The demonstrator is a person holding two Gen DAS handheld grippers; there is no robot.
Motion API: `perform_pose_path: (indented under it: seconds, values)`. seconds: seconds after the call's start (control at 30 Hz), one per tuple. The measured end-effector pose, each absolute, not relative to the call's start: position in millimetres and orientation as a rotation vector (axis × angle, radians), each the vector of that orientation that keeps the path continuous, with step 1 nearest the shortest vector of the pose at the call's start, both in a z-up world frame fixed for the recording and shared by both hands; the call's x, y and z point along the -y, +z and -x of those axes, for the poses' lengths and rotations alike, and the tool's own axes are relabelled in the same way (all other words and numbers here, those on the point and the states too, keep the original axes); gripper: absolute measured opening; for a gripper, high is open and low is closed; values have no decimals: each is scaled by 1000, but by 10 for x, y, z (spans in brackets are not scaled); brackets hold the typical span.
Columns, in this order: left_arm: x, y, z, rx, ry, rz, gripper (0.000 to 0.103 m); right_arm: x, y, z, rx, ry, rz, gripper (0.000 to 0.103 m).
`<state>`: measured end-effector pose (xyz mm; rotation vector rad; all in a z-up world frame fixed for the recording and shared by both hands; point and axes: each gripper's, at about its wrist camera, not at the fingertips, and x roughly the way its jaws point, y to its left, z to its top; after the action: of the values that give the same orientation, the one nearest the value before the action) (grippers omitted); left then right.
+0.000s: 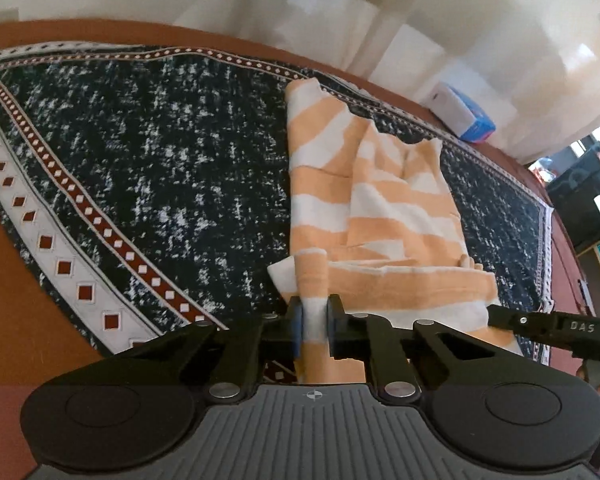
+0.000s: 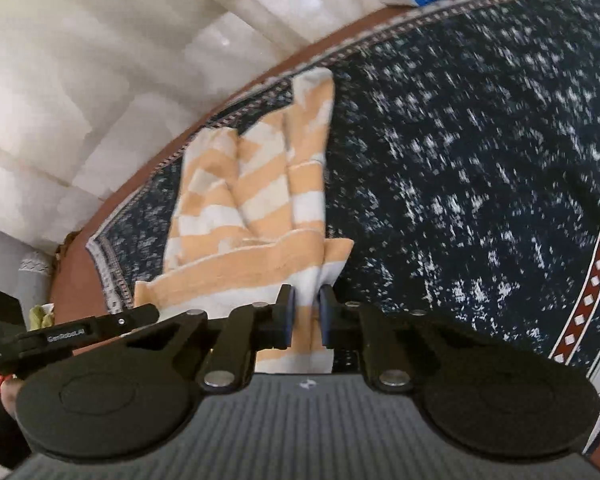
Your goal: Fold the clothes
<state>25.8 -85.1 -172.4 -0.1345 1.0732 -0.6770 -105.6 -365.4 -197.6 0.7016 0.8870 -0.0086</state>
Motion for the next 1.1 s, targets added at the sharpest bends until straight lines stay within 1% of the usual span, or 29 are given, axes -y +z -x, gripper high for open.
perform_pose_path:
  seconds: [0.03,0.1,0.13,0.2,0.33,0.43,0.5,0.6,0.77,0.9,0.97,1.0,1.1]
  values:
    - [853,-1725,-263,-1074,-676,135,18,3652,-2003,1054,-885,-14,-703,18]
    - [822,-1711,-283,-1084,-664,143,39,3667,-2004,1063,-885,-18,-714,20]
    - [789,-1680,-292,-1084,-653,149,41,3671,-1981,1070,-889,-22,-708,27]
    - [694,-1573,-286,-1056,-640,169,40,3653,-1866,1119,-881,-45,-655,31]
    - [626,-1328,-122,-1018,-726,143,40,3502,-1571,1280,-839,-2,-530,31]
    - [753,-1281,114,-1009,-836,43,40,3285,-1486,1332,-847,66,-444,31]
    - [876,-1348,281,-1027,-893,-39,40,3133,-1504,1335,-866,98,-381,31]
    - [961,-1502,449,-1054,-904,-84,41,2931,-1571,1343,-899,113,-293,31]
    - [961,-1635,552,-1007,-897,-111,42,2753,-1763,1447,-926,94,-157,32]
    - [943,-1551,591,-1021,-868,-103,42,2734,-1754,1515,-890,83,-159,32]
    - [906,-1542,666,-1011,-870,-109,47,2727,-1663,1550,-881,77,-177,33]
    - [885,-1586,711,-1006,-876,-118,47,2719,-1648,1592,-877,82,-184,33]
    - [869,-1590,741,-991,-875,-111,47,2671,-1739,1671,-900,96,-171,39]
